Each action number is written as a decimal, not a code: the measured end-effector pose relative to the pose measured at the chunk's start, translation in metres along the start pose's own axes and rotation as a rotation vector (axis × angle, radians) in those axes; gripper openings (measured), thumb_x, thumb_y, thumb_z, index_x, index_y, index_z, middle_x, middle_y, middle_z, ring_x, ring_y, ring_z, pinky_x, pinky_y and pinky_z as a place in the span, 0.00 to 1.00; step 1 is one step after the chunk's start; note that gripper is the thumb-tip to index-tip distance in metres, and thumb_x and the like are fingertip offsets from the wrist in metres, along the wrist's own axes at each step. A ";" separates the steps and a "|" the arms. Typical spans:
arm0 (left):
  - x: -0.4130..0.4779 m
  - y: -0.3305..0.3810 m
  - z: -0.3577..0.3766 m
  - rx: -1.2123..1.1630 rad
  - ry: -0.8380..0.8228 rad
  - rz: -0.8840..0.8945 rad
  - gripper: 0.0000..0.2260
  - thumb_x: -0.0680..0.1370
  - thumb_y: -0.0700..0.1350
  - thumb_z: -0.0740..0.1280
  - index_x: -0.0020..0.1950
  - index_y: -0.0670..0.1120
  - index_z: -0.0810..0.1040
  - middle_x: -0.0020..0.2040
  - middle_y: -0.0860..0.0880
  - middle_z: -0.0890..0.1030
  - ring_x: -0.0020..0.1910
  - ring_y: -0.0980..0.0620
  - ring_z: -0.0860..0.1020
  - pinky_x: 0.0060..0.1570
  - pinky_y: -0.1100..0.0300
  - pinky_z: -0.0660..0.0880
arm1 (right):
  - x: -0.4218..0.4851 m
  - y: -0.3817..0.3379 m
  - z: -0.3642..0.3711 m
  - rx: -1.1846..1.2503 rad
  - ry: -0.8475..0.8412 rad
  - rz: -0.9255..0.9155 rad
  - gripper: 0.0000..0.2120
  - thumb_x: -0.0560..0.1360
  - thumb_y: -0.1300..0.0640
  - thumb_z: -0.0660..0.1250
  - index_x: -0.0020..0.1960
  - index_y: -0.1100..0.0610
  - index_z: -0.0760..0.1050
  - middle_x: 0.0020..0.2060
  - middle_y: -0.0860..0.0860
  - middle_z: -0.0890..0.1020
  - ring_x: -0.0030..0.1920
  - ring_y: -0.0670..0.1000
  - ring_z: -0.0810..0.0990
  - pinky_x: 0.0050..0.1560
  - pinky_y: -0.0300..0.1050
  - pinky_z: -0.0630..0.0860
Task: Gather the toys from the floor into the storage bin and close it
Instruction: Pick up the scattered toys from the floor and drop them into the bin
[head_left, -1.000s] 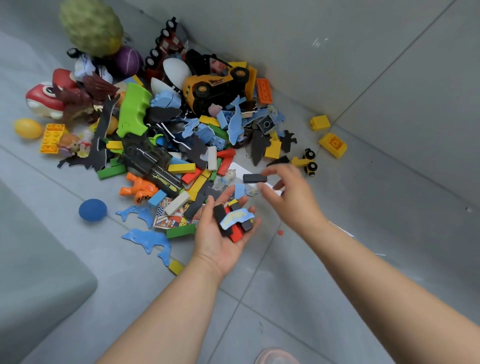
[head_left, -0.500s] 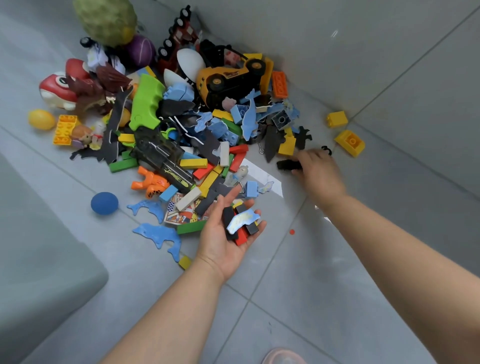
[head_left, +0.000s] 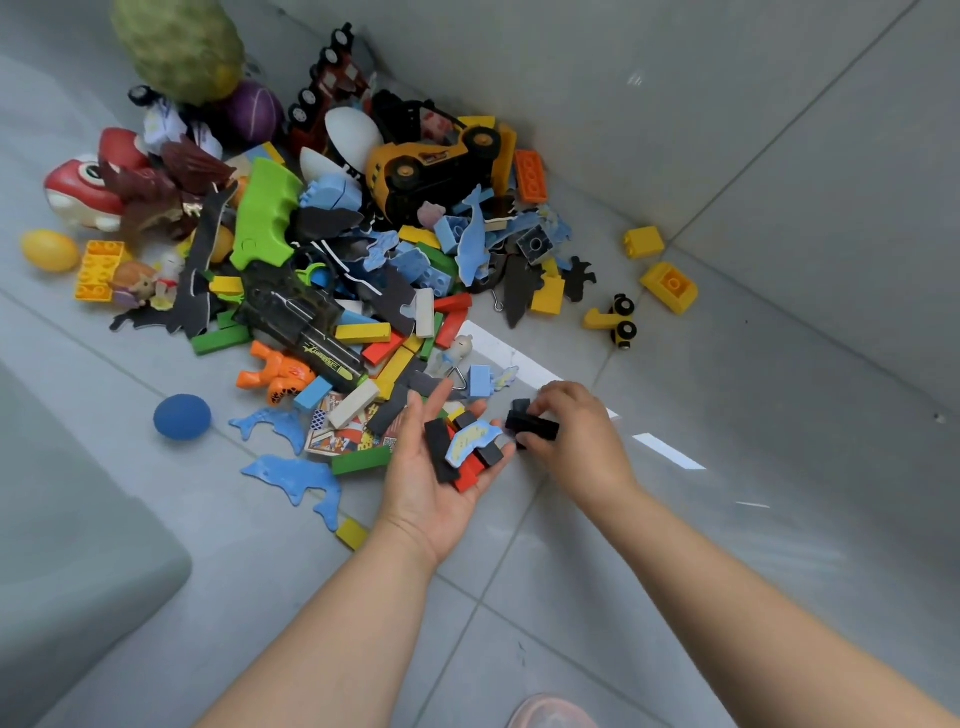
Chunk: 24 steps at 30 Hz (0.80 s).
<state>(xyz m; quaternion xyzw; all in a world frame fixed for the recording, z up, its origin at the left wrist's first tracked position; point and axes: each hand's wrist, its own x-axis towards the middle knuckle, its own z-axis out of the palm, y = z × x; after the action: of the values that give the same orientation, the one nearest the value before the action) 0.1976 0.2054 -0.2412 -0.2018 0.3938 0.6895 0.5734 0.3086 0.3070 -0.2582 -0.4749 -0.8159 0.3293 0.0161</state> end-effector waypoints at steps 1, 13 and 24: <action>0.000 0.000 -0.002 0.000 0.007 0.002 0.20 0.77 0.60 0.57 0.62 0.51 0.76 0.47 0.46 0.81 0.47 0.45 0.80 0.53 0.45 0.76 | 0.001 0.002 0.002 0.002 0.008 0.012 0.10 0.69 0.59 0.72 0.48 0.59 0.75 0.54 0.51 0.76 0.54 0.55 0.72 0.48 0.39 0.63; -0.019 -0.004 -0.022 -0.071 0.069 0.001 0.24 0.75 0.61 0.59 0.65 0.49 0.73 0.51 0.43 0.80 0.51 0.44 0.79 0.50 0.46 0.77 | -0.002 -0.005 0.013 0.071 0.145 0.039 0.09 0.67 0.65 0.66 0.37 0.53 0.70 0.41 0.47 0.74 0.46 0.54 0.73 0.42 0.39 0.63; -0.023 0.002 -0.017 -0.133 -0.102 0.032 0.21 0.77 0.61 0.55 0.58 0.50 0.78 0.48 0.43 0.83 0.46 0.44 0.83 0.44 0.51 0.79 | -0.057 -0.085 0.000 0.385 -0.054 -0.118 0.16 0.64 0.50 0.75 0.44 0.44 0.69 0.43 0.40 0.76 0.46 0.44 0.73 0.43 0.30 0.68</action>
<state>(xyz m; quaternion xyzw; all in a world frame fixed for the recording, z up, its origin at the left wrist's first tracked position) 0.1988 0.1781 -0.2343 -0.1975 0.3206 0.7326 0.5670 0.2748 0.2338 -0.1949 -0.4055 -0.7643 0.4905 0.1041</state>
